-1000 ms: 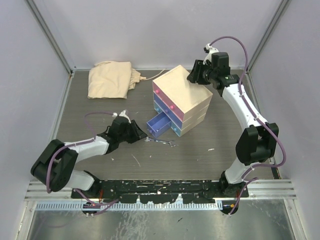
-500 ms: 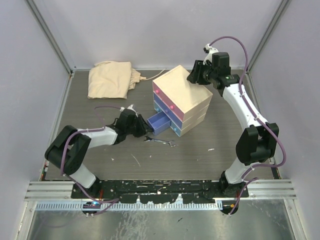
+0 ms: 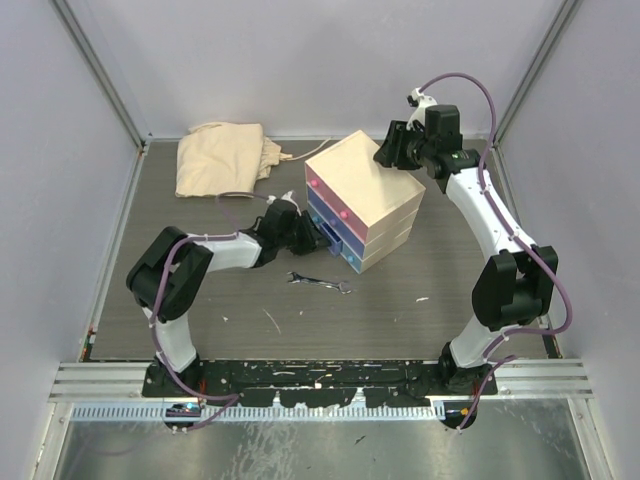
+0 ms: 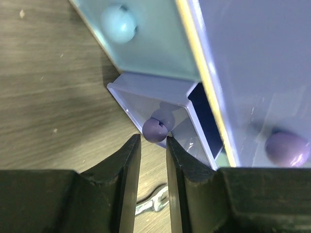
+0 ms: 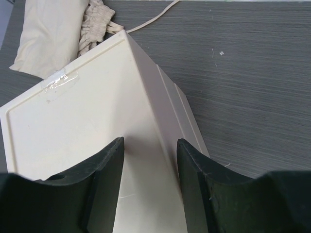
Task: Sort the tools into containers
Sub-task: Close the drawer in the storage box.
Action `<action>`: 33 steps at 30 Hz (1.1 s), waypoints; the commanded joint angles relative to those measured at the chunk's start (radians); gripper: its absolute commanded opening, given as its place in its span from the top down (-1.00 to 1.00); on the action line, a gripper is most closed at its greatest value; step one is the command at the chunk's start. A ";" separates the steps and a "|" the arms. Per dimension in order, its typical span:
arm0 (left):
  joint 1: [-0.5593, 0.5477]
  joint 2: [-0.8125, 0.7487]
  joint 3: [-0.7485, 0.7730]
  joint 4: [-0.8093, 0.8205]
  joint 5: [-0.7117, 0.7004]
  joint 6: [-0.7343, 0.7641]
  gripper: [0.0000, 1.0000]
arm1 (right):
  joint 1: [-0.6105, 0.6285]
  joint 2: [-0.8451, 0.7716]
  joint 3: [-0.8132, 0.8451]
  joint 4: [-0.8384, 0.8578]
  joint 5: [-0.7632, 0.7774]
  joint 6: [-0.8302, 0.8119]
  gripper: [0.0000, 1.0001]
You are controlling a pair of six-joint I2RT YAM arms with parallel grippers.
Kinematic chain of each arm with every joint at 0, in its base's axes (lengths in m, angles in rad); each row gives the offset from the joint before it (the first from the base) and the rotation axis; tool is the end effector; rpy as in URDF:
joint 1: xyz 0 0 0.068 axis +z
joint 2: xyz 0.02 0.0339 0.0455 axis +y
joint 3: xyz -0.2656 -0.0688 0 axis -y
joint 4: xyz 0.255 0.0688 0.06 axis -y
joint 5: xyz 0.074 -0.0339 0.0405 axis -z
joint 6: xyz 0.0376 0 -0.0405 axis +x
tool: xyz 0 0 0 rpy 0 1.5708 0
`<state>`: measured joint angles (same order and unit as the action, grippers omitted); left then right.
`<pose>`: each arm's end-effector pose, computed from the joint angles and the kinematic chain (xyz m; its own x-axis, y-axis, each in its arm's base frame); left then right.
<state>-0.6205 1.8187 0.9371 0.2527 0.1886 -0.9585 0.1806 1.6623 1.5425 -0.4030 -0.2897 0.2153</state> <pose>0.3078 -0.2286 0.1471 -0.8434 -0.3853 -0.3745 0.0075 0.6885 -0.7252 0.3915 0.0824 0.3521 -0.5686 0.1043 -0.8159 -0.3011 0.8967 0.3244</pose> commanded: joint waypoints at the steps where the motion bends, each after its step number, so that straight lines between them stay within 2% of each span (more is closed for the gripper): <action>1: -0.013 0.042 0.111 0.053 0.016 -0.011 0.36 | 0.009 -0.021 -0.030 -0.046 -0.046 0.004 -0.04; 3: -0.021 0.061 0.150 0.031 0.014 -0.004 0.15 | 0.009 -0.026 -0.037 -0.045 -0.046 0.006 -0.03; 5: -0.025 0.072 0.173 0.019 0.014 0.006 0.11 | 0.009 -0.033 -0.042 -0.046 -0.048 0.009 -0.03; 16: -0.018 -0.004 0.111 -0.011 -0.018 0.068 0.08 | 0.009 -0.088 -0.035 -0.058 -0.024 0.026 -0.03; 21: 0.025 0.018 0.180 -0.050 0.033 0.108 0.03 | 0.013 -0.067 -0.042 -0.075 -0.113 0.045 -0.02; 28: 0.087 0.033 0.289 -0.168 0.061 0.180 -0.01 | 0.039 -0.082 -0.074 -0.057 -0.107 0.069 -0.02; 33: 0.098 -0.038 0.198 -0.149 0.088 0.199 0.00 | 0.039 -0.117 -0.093 -0.049 -0.041 0.066 -0.01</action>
<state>-0.5217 1.8751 1.1652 0.0410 0.2379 -0.7933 0.1761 1.6093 1.4780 -0.3767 -0.2882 0.2390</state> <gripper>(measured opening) 0.500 0.514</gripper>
